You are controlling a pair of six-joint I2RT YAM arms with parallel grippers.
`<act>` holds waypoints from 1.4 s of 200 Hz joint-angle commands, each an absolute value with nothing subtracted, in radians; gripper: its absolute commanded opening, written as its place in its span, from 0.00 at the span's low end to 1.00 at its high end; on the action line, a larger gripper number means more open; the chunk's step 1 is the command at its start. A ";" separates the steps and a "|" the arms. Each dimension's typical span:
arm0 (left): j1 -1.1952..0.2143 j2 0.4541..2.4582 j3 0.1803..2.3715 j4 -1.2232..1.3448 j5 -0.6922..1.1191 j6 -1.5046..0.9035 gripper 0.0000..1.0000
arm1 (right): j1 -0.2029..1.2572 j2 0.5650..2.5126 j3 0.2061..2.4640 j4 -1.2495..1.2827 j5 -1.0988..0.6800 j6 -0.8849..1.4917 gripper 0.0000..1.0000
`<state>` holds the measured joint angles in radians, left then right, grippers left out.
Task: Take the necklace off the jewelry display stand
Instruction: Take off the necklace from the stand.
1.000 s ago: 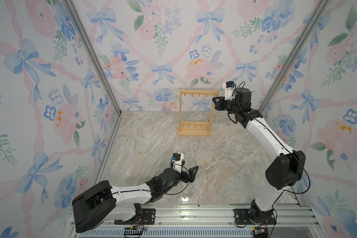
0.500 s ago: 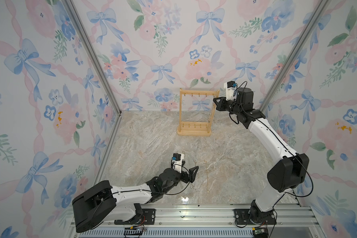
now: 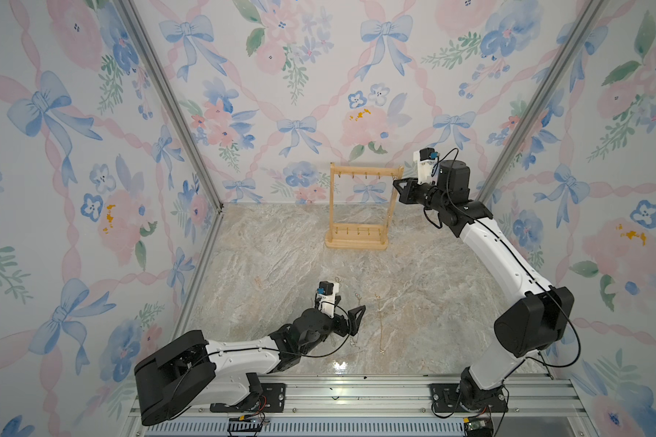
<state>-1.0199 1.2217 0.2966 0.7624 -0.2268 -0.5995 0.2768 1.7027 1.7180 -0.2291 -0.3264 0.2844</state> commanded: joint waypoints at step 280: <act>-1.022 1.206 0.358 0.791 -0.002 -0.421 0.98 | 0.427 0.782 0.939 -0.240 -0.376 0.309 0.00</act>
<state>-1.0203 1.2236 0.3275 0.7628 -0.0998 -0.4931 0.4026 0.8482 1.0084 -0.1955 -0.3653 0.3199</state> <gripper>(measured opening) 0.980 0.047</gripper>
